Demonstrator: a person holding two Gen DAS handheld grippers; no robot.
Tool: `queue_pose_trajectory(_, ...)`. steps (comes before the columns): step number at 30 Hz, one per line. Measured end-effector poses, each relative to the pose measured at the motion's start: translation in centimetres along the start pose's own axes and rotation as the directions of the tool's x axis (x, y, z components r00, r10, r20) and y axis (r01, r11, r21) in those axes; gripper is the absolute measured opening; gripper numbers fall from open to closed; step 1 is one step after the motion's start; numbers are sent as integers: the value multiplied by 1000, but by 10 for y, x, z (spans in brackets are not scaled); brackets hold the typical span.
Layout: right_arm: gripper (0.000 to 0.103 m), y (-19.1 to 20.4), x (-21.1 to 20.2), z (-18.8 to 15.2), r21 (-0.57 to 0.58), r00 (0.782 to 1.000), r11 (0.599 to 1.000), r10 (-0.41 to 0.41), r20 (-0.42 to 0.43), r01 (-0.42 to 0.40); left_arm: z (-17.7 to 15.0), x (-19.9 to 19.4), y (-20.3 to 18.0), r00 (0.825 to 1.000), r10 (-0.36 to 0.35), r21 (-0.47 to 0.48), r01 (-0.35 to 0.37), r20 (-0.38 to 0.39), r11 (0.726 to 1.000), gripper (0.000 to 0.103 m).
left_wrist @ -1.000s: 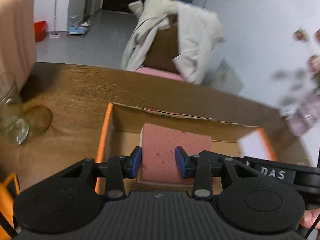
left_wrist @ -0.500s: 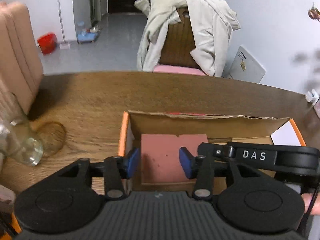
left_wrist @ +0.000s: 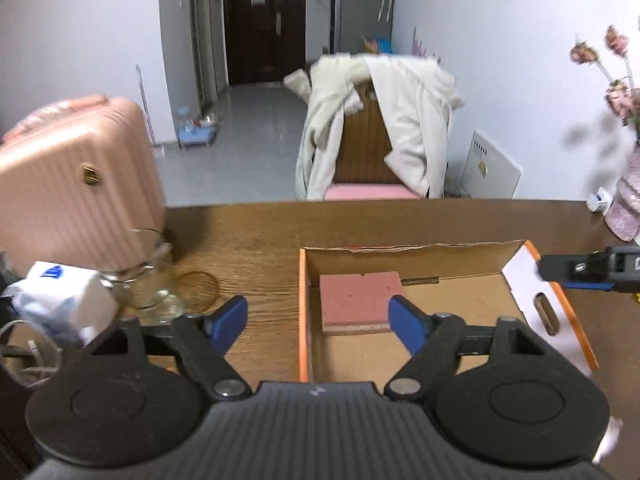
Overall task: Organize soft objects
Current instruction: 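Withdraw the left gripper from the box back toward the pile, then grasp the yellow-and-white plush toy with the right gripper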
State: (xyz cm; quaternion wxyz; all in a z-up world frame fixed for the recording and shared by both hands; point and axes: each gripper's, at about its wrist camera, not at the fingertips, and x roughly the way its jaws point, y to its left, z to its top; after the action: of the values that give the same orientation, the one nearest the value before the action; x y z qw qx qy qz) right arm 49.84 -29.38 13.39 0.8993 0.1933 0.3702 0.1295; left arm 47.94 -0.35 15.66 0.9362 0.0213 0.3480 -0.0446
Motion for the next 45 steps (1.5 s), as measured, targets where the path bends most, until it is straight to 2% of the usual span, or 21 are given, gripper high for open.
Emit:
queue_pose_trajectory(5,69,-6,-69,-34,-33,997,999,28,72,-25,-42,-64,-3,994,37,21,-39,100,999,82)
queue_pose_trajectory(9,78,-5,-121,-81,-119,984,993,39,173,-19,-86,-110,-10,983,28,39,-35,183,999,88)
queue_pose_trajectory(11,79,-4,-146,-108,-162,976,987,44,215,-8,-110,-129,-15,975,15,54,-28,223,998,88)
queue_pose_trajectory(15,80,4,-185,-163,-262,951,964,46,307,38,-162,-167,-25,947,-6,71,-17,321,997,92)
queue_pose_trajectory(17,83,6,-198,-188,-287,937,957,55,346,49,-186,-184,-29,928,-30,82,0,372,997,97)
queue_pose_trajectory(19,87,9,-207,-212,-292,924,955,63,377,54,-206,-200,-34,915,-34,70,6,402,998,97)
queue_pose_trajectory(24,88,19,-216,-271,-317,914,944,44,403,94,-258,-228,-45,893,-17,79,-20,450,997,102)
queue_pose_trajectory(26,88,22,-218,-297,-322,911,939,23,413,122,-280,-237,-47,882,-32,102,-18,470,995,103)
queue_pose_trajectory(30,88,24,-228,-340,-317,912,937,-7,410,150,-312,-247,-48,897,-52,86,16,438,996,103)
queue_pose_trajectory(32,88,24,-232,-351,-320,924,940,14,383,119,-322,-250,-51,898,-65,106,21,436,994,103)
queue_pose_trajectory(35,89,23,-235,-354,-324,926,941,34,376,97,-322,-250,-55,897,-87,124,36,434,992,103)
queue_pose_trajectory(40,89,14,-235,-349,-284,920,949,-12,393,134,-320,-245,-59,893,-117,139,62,435,988,103)
queue_pose_trajectory(45,89,-1,-224,-343,-247,922,957,-50,383,155,-311,-229,-69,900,-137,152,80,414,985,103)
